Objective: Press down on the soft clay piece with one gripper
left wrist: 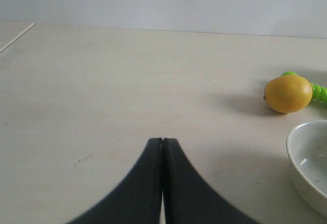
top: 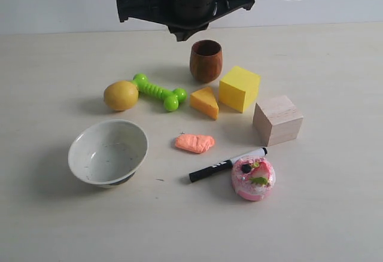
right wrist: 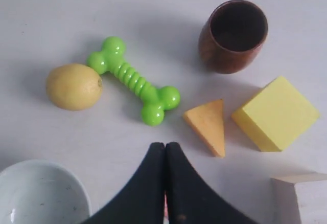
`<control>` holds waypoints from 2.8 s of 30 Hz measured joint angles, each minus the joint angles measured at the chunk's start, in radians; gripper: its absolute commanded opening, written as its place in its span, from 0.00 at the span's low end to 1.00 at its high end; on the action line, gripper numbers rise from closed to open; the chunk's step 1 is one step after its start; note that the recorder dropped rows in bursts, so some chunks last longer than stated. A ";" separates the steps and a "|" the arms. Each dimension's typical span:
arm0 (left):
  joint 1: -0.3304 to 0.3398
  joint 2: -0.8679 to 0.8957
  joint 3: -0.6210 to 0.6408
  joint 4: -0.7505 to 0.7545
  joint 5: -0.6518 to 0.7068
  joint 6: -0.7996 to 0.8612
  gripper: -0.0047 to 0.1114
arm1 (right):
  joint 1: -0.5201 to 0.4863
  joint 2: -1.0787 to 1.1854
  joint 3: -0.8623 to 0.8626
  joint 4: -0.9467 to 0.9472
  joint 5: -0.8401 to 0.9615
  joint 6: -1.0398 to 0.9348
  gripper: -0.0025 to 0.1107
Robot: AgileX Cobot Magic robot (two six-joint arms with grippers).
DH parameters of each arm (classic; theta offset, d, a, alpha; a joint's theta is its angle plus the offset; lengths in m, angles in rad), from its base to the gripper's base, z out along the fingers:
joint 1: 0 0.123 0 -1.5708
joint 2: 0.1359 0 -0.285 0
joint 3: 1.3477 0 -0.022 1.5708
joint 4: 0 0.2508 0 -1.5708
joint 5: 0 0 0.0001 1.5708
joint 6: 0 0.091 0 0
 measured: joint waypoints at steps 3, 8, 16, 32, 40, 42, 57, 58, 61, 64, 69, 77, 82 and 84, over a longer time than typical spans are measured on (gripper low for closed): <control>0.000 0.000 0.000 0.000 0.000 0.000 0.04 | 0.000 0.000 0.000 -0.056 0.025 -0.002 0.02; 0.000 0.000 0.000 0.000 0.000 0.000 0.04 | 0.000 -0.094 0.001 -0.210 0.038 -0.004 0.02; 0.000 0.000 0.000 0.000 0.000 0.000 0.04 | -0.076 -0.373 0.204 -0.307 -0.093 -0.006 0.02; 0.000 0.000 0.000 0.000 0.000 0.000 0.04 | -0.596 -0.877 0.790 -0.187 -0.432 -0.004 0.02; 0.000 0.000 0.000 0.000 0.000 0.000 0.04 | -0.874 -1.195 1.038 -0.175 -0.448 -0.038 0.02; 0.000 0.000 0.000 0.000 0.000 0.000 0.04 | -0.921 -1.272 1.090 -0.175 -0.450 -0.051 0.02; 0.000 0.000 0.000 0.000 0.000 0.000 0.04 | -0.960 -1.503 1.289 -0.135 -0.590 -0.064 0.02; 0.000 0.000 0.000 0.000 0.000 0.000 0.04 | -0.960 -1.503 1.289 -0.130 -0.595 -0.064 0.02; 0.000 0.000 0.000 0.000 0.000 0.000 0.04 | -0.960 -1.504 1.289 -0.086 -0.615 -0.103 0.02; 0.000 0.000 0.000 0.000 0.000 0.000 0.04 | -0.960 -1.504 1.296 0.036 -0.655 -0.230 0.02; 0.000 0.000 0.000 0.000 0.000 0.000 0.04 | -0.960 -1.544 1.342 0.238 -0.705 -0.471 0.02; 0.000 0.000 0.000 0.000 0.000 0.000 0.04 | -0.960 -1.714 1.487 0.287 -0.736 -0.538 0.02; 0.000 0.000 0.000 0.000 0.000 0.000 0.04 | -0.960 -1.794 1.568 0.291 -0.736 -0.566 0.02; 0.000 0.000 0.000 0.000 0.000 0.000 0.04 | -0.960 -1.810 1.594 0.291 -0.736 -0.584 0.02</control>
